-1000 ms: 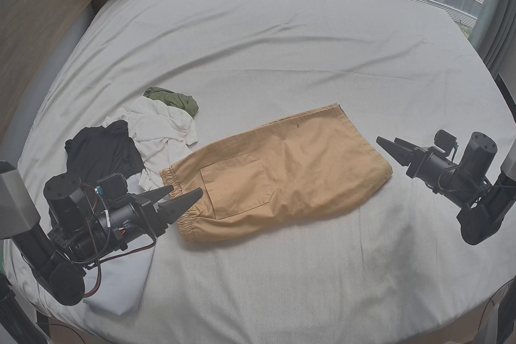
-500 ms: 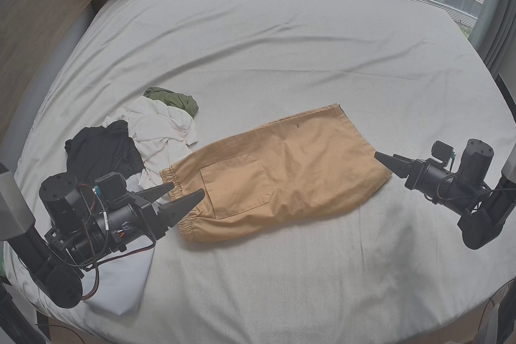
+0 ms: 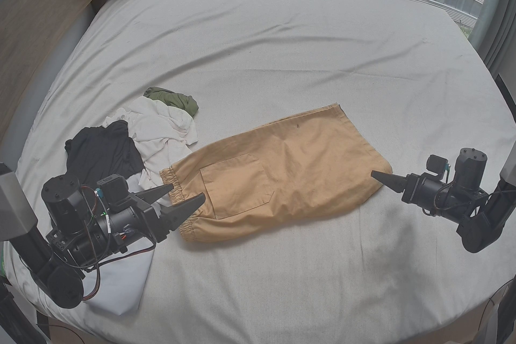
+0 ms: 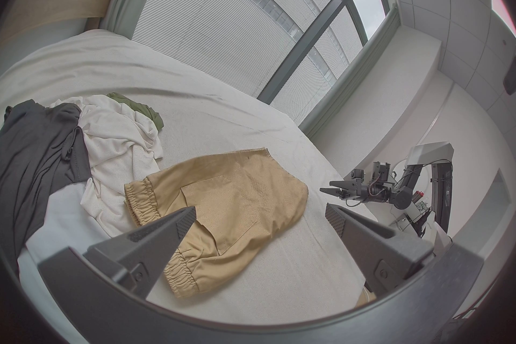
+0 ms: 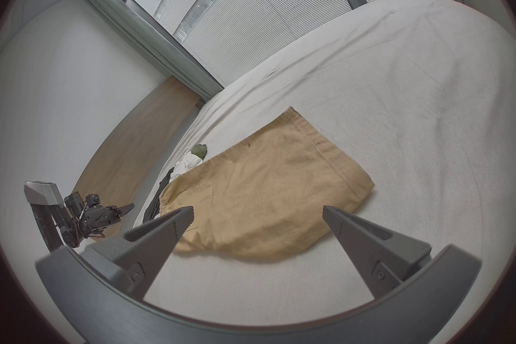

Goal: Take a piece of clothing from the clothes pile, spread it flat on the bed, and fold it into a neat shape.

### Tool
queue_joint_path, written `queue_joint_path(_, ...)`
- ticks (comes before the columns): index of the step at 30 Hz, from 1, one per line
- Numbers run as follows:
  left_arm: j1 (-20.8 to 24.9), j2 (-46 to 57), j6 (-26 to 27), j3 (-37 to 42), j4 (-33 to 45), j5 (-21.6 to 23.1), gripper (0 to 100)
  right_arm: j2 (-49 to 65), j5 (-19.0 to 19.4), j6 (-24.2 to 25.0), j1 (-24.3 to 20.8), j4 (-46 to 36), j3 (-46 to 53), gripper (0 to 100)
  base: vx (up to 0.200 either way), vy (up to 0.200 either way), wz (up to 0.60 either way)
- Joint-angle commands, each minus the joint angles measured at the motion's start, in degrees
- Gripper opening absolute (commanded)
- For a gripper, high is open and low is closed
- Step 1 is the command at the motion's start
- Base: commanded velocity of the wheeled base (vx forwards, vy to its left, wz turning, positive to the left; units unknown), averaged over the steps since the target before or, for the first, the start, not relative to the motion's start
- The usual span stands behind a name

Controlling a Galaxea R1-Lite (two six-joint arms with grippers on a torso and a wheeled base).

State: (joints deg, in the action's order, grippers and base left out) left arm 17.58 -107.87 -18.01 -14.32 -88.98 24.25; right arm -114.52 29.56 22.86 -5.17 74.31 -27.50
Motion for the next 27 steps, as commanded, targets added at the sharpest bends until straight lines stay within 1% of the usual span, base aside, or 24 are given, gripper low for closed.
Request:
queue_joint_path(1,0.0,-0.32,-0.1,0.09,-0.05,0.01,100,-3.61,-0.12,-0.01,0.16,0.04,-0.36,100,0.0,0.0,0.0)
queue_joint_path(19,-0.09,-1.81,0.08,0.26,-0.05,0.01,100,-10.11,-0.56,0.08,0.51,-0.13,-2.21,100,0.0,0.0,0.0)
queue_joint_path(24,-0.18,-1.81,0.08,0.26,-0.05,0.01,100,-13.63,-2.05,0.26,0.69,0.48,-4.58,100,0.0,0.0,0.0)
queue_joint_path(25,-0.26,-1.81,0.08,0.26,-0.05,0.01,100,-14.77,-2.76,0.87,0.51,0.57,-5.63,100,0.0,0.0,0.0)
queue_joint_path(27,-0.26,-1.81,0.08,0.26,-0.05,0.01,100,-15.21,-2.93,2.19,0.25,0.57,-6.51,100,0.0,0.0,0.0)
